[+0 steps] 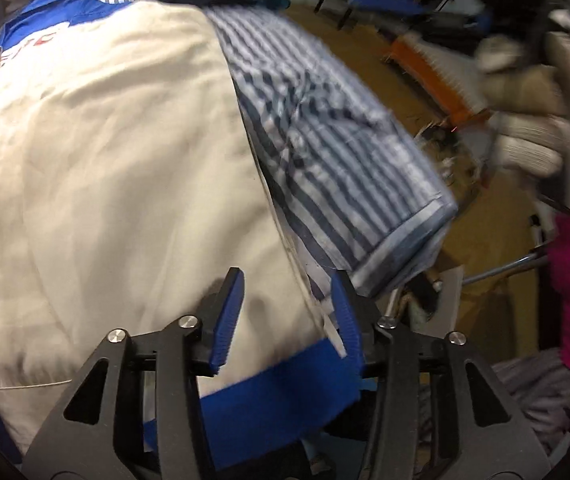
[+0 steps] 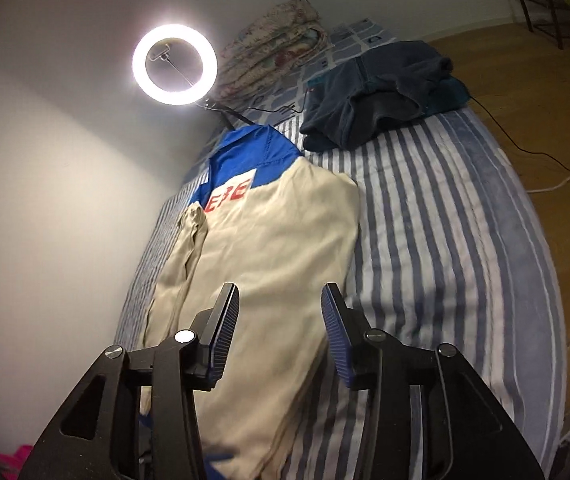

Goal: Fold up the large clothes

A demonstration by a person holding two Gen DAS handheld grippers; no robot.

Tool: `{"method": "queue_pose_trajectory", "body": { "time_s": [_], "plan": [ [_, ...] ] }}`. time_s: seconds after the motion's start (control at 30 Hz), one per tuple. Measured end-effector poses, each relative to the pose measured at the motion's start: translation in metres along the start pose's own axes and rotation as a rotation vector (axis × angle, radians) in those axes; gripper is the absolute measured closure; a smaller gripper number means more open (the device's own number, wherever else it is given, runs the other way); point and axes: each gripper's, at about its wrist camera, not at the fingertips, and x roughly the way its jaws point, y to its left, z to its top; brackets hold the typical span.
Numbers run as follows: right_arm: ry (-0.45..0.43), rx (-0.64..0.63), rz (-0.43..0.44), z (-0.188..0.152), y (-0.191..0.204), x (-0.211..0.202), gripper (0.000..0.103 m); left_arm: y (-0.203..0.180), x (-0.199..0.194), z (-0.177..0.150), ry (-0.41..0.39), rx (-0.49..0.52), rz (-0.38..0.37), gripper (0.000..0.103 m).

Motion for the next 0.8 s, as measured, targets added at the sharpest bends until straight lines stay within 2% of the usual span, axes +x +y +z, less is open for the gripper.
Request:
{"method": "queue_pose_trajectory", "body": {
  "time_s": [0.03, 0.1, 0.23, 0.3, 0.33, 0.37, 0.4, 0.47, 0.53, 0.67, 0.8],
  "plan": [
    [-0.005, 0.002, -0.021, -0.005, -0.002, -0.005, 0.061, -0.002, 0.010, 0.002, 0.040, -0.013, 0.009, 0.043],
    [-0.021, 0.030, -0.041, -0.007, -0.011, -0.012, 0.061, -0.006, 0.023, 0.000, 0.075, -0.027, 0.037, 0.042],
    [-0.067, 0.117, -0.032, -0.007, -0.029, -0.023, 0.061, -0.005, 0.034, -0.004, 0.040, -0.017, 0.073, 0.042],
    [-0.086, 0.146, -0.021, -0.007, -0.034, -0.027, 0.061, -0.007, 0.034, -0.007, 0.019, 0.021, 0.105, 0.047],
    [-0.093, 0.162, -0.009, -0.006, -0.036, -0.028, 0.061, -0.009, 0.033, -0.010, 0.008, 0.046, 0.133, 0.057],
    [-0.099, 0.175, 0.001, -0.006, -0.037, -0.028, 0.061, -0.010, 0.033, -0.010, -0.001, 0.064, 0.136, 0.060],
    [-0.102, 0.187, 0.009, -0.005, -0.039, -0.027, 0.061, -0.008, 0.032, -0.010, -0.008, 0.068, 0.122, 0.061],
    [-0.102, 0.209, 0.019, -0.003, -0.041, -0.021, 0.061, 0.001, 0.027, -0.009, -0.017, 0.047, 0.059, 0.082],
    [-0.088, 0.229, 0.029, 0.000, -0.041, -0.011, 0.061, 0.014, 0.021, -0.006, -0.007, -0.029, -0.024, 0.088],
    [-0.037, 0.239, 0.020, -0.001, -0.039, 0.017, 0.061, 0.033, -0.003, -0.005, -0.052, -0.110, -0.133, 0.092],
    [0.050, 0.212, -0.009, -0.005, -0.029, 0.060, 0.061, 0.053, -0.028, -0.007, -0.106, -0.186, -0.208, 0.093]
  ]
}}
